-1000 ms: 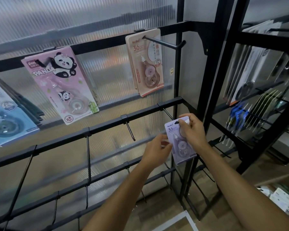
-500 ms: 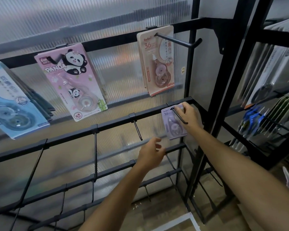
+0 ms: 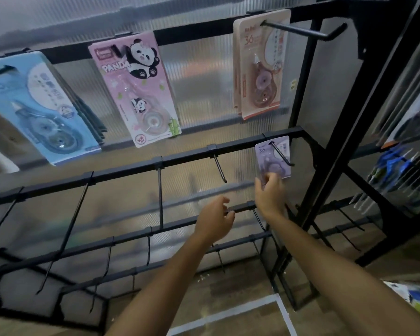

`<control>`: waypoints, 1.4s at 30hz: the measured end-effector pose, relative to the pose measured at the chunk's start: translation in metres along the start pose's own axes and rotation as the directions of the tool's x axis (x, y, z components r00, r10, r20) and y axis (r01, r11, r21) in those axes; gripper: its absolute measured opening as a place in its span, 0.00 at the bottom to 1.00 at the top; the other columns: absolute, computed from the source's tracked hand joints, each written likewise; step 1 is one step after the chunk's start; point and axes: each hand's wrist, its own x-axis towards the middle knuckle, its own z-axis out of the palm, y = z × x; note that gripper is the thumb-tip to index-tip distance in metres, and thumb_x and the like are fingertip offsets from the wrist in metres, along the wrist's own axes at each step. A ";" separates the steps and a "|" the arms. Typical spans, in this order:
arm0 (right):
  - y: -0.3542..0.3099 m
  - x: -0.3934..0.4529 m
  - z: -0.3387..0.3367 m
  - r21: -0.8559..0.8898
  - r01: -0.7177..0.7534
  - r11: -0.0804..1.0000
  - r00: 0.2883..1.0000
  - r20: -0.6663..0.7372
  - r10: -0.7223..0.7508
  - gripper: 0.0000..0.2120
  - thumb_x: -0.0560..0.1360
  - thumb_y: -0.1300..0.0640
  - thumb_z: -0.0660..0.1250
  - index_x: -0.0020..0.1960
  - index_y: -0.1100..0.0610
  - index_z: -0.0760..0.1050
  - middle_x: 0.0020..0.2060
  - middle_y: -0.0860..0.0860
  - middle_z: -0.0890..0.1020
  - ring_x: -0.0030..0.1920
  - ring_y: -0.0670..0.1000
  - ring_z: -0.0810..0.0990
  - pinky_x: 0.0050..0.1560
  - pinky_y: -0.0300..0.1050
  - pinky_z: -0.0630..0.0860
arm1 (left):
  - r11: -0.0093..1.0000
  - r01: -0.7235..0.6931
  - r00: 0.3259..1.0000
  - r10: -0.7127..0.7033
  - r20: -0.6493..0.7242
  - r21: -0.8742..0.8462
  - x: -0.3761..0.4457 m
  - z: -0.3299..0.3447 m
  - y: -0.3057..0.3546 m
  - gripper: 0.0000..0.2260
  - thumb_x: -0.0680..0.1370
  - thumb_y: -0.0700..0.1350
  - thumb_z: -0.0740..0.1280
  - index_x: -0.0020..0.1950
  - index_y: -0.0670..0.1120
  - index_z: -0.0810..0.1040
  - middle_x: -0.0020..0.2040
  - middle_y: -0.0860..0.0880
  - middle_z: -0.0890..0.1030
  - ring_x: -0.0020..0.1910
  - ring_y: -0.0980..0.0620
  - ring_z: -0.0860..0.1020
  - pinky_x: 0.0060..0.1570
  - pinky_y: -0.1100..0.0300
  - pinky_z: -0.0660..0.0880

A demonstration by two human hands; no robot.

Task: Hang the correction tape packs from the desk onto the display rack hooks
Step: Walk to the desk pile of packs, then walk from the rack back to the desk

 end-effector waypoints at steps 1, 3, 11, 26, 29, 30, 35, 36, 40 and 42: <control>0.000 -0.014 0.007 -0.022 0.046 0.999 0.998 0.040 -0.045 0.09 0.78 0.54 0.62 0.55 0.56 0.71 0.49 0.49 0.72 0.50 0.51 0.76 0.49 0.50 0.79 | 1.000 0.006 1.000 -0.006 -0.006 0.005 -0.006 -0.002 -0.008 0.18 0.80 0.45 0.64 0.69 0.44 0.69 0.60 0.46 0.78 0.57 0.52 0.77 0.58 0.58 0.75; -0.002 -0.042 0.024 -0.061 0.151 0.987 0.981 0.131 -0.142 0.07 0.79 0.54 0.61 0.53 0.56 0.72 0.47 0.48 0.71 0.51 0.50 0.74 0.49 0.47 0.75 | 0.999 0.028 1.000 -0.028 -0.013 0.025 -0.019 -0.006 -0.025 0.18 0.79 0.46 0.65 0.68 0.45 0.70 0.60 0.47 0.77 0.59 0.51 0.76 0.59 0.56 0.75; -0.039 -0.179 0.097 -0.068 0.441 0.895 0.790 0.502 -0.351 0.08 0.79 0.57 0.60 0.54 0.57 0.76 0.50 0.52 0.77 0.52 0.50 0.74 0.49 0.39 0.66 | 0.961 0.257 0.963 -0.244 -0.118 0.104 -0.126 -0.041 -0.118 0.20 0.80 0.47 0.63 0.71 0.47 0.68 0.66 0.46 0.75 0.63 0.49 0.73 0.60 0.56 0.70; -0.165 -0.569 0.185 0.369 0.741 0.561 0.110 0.757 -0.644 0.12 0.79 0.56 0.59 0.52 0.59 0.80 0.47 0.57 0.82 0.50 0.57 0.78 0.49 0.47 0.70 | 0.705 0.710 0.628 -0.635 -0.450 -0.005 -0.524 -0.161 -0.268 0.15 0.82 0.44 0.56 0.65 0.41 0.74 0.62 0.41 0.78 0.62 0.42 0.75 0.60 0.51 0.71; -0.182 -0.650 0.192 0.451 0.730 0.514 -0.012 0.759 -0.651 0.10 0.79 0.55 0.61 0.53 0.57 0.80 0.46 0.57 0.83 0.49 0.59 0.79 0.46 0.46 0.68 | 0.597 0.797 0.471 -0.709 -0.524 -0.091 -0.606 -0.172 -0.287 0.15 0.82 0.45 0.55 0.66 0.43 0.73 0.63 0.41 0.77 0.62 0.41 0.74 0.60 0.53 0.71; -0.188 -0.676 0.194 0.489 0.727 0.482 -0.070 0.751 -0.657 0.10 0.78 0.56 0.61 0.53 0.57 0.80 0.47 0.57 0.83 0.50 0.59 0.79 0.47 0.46 0.69 | 0.555 0.823 0.415 -0.734 -0.538 -0.122 -0.633 -0.174 -0.292 0.15 0.82 0.46 0.56 0.66 0.43 0.72 0.62 0.40 0.78 0.61 0.40 0.75 0.58 0.53 0.71; -0.214 -0.794 0.201 0.663 0.626 0.411 -0.299 0.691 -0.658 0.09 0.77 0.59 0.63 0.52 0.58 0.81 0.48 0.57 0.84 0.50 0.58 0.81 0.50 0.45 0.71 | 0.381 0.897 0.190 -0.791 -0.581 -0.225 -0.749 -0.182 -0.311 0.16 0.83 0.51 0.54 0.61 0.42 0.74 0.61 0.39 0.77 0.61 0.38 0.74 0.58 0.49 0.72; -0.218 -0.816 0.204 0.685 0.615 0.390 -0.342 0.678 -0.651 0.09 0.77 0.58 0.63 0.53 0.58 0.81 0.48 0.57 0.84 0.50 0.58 0.81 0.49 0.45 0.71 | 0.344 0.905 0.141 -0.796 -0.588 -0.249 -0.770 -0.183 -0.315 0.17 0.83 0.51 0.54 0.62 0.42 0.74 0.61 0.39 0.77 0.62 0.39 0.74 0.58 0.50 0.72; -0.236 -0.900 0.221 0.744 0.577 0.337 -0.468 0.639 -0.610 0.11 0.78 0.56 0.62 0.55 0.58 0.80 0.51 0.56 0.83 0.52 0.58 0.80 0.51 0.45 0.68 | 0.234 0.904 -0.024 -0.807 -0.590 -0.357 -0.845 -0.191 -0.336 0.16 0.82 0.51 0.55 0.60 0.43 0.75 0.61 0.39 0.77 0.62 0.39 0.74 0.58 0.51 0.71; -0.247 -0.941 0.236 0.761 0.568 0.315 -0.521 0.628 -0.577 0.11 0.79 0.55 0.61 0.56 0.57 0.80 0.52 0.56 0.83 0.54 0.57 0.80 0.53 0.46 0.70 | 0.188 0.896 -0.089 -0.811 -0.578 -0.402 -0.879 -0.200 -0.353 0.15 0.82 0.51 0.56 0.59 0.43 0.75 0.60 0.41 0.77 0.61 0.38 0.74 0.58 0.51 0.72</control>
